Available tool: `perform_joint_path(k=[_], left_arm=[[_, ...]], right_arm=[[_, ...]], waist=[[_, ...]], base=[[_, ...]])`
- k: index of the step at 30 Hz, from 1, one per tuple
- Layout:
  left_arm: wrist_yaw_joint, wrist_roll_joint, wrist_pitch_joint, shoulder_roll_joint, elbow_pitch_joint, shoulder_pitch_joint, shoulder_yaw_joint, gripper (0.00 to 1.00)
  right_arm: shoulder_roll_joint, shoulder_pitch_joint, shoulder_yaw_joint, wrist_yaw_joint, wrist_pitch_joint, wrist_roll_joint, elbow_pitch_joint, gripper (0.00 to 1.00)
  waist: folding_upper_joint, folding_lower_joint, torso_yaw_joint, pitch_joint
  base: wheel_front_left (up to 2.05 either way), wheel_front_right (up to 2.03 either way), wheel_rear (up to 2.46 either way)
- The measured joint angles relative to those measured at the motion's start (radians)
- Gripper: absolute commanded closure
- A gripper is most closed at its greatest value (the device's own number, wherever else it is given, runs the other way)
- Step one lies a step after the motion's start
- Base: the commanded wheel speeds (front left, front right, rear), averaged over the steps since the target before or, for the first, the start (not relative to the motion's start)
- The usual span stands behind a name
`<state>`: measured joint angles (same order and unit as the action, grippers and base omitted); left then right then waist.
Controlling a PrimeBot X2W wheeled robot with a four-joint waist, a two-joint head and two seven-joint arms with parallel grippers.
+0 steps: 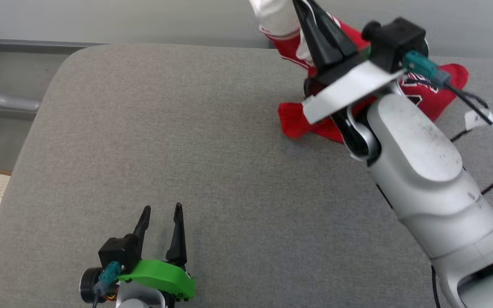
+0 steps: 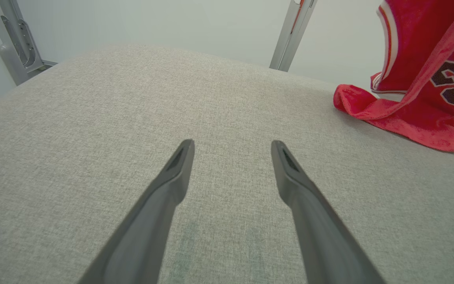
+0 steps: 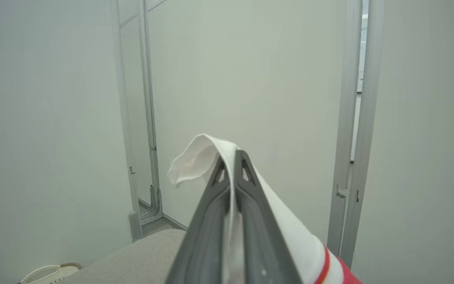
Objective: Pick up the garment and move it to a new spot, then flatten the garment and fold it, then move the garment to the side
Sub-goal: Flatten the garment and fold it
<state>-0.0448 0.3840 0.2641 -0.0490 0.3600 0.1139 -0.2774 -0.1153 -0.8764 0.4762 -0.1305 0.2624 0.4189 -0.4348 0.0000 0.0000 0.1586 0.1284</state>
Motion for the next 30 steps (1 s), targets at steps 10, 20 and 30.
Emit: perform_joint_path(k=[10, 20, 30], left_arm=[[-0.013, 0.013, 0.000, 0.000, 0.007, 0.000, -0.017, 0.00], [-0.016, 0.001, 0.000, 0.000, 0.007, 0.001, 0.008, 0.00], [0.001, -0.028, 0.000, 0.000, 0.017, 0.022, 0.006, 0.00]], right_arm=[[0.063, -0.247, -0.197, 0.000, 0.000, 0.014, 0.005, 1.00], [-0.007, 0.021, -0.524, 0.000, 0.000, -0.126, -0.186, 1.00], [-0.009, 0.352, -0.812, 0.000, 0.000, -0.231, -0.349, 0.20]], waist=[[0.0000, 0.0000, 0.086, 0.004], [0.0000, 0.0000, 0.032, 0.022], [0.0000, 0.0000, -0.042, 0.050]], base=[[0.00, 0.00, 0.00], [0.00, 0.00, 0.00], [0.00, 0.00, 0.00]])
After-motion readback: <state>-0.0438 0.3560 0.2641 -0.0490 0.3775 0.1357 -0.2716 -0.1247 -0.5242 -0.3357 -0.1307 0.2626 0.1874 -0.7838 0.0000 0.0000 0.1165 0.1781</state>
